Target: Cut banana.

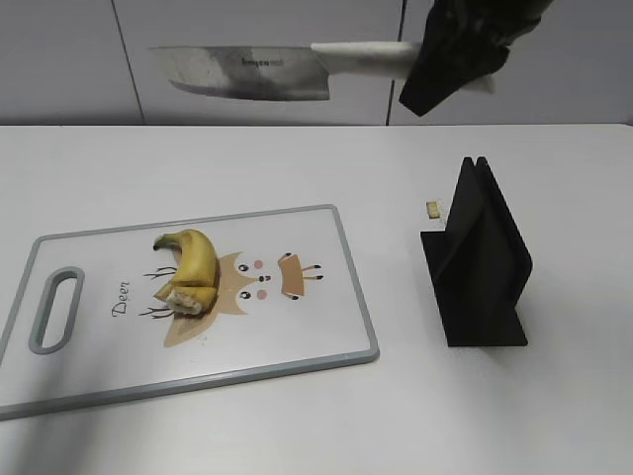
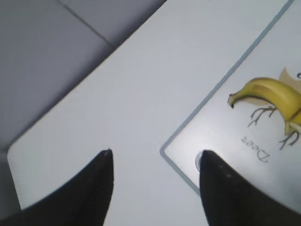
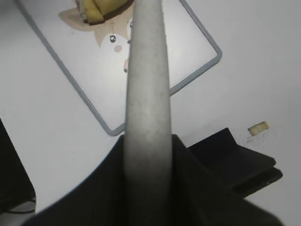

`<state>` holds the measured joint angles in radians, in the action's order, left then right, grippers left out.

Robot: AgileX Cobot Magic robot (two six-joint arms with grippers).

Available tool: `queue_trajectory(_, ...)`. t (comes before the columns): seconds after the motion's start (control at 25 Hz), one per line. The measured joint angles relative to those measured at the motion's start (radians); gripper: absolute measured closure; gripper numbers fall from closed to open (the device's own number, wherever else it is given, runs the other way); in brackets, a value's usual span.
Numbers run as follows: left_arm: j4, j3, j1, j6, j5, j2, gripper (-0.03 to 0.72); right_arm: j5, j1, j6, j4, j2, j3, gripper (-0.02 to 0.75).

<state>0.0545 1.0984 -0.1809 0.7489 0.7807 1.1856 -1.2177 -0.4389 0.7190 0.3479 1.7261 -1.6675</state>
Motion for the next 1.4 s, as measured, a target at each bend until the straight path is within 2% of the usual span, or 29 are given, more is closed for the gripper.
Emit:
queue_trajectory(0.08, -0.067, 0.0, 0.0, -0.148, 0.076, -0.021, 0.134, 0.0, 0.0, -0.076, -0.002, -0.015, 0.0, 0.561)
queue_trajectory(0.24, -0.149, 0.0, 0.0, -0.342, 0.287, -0.041, 0.134, -0.001, 0.0, -0.179, -0.003, -0.052, 0.009, 0.561)
queue_trajectory(0.4, -0.156, -0.004, 0.036, -0.452, 0.418, -0.049, 0.135, -0.002, 0.0, -0.311, -0.023, -0.114, 0.074, 0.561)
queue_trajectory(0.6, -0.095, -0.052, 0.145, -0.479, 0.429, -0.125, 0.135, 0.064, 0.0, -0.536, -0.115, -0.227, 0.234, 0.561)
queue_trajectory(0.72, -0.086, -0.112, 0.179, -0.482, 0.407, -0.197, 0.135, 0.145, 0.0, -0.656, -0.144, -0.302, 0.321, 0.561)
queue_trajectory(1.0, -0.064, -0.296, 0.184, -0.498, 0.349, -0.393, 0.135, 0.247, 0.0, -0.781, -0.171, -0.427, 0.46, 0.561)
queue_trajectory(1.4, -0.055, -0.467, 0.184, -0.503, 0.325, -0.675, 0.135, 0.328, 0.0, -1.04, -0.34, -0.492, 0.585, 0.561)
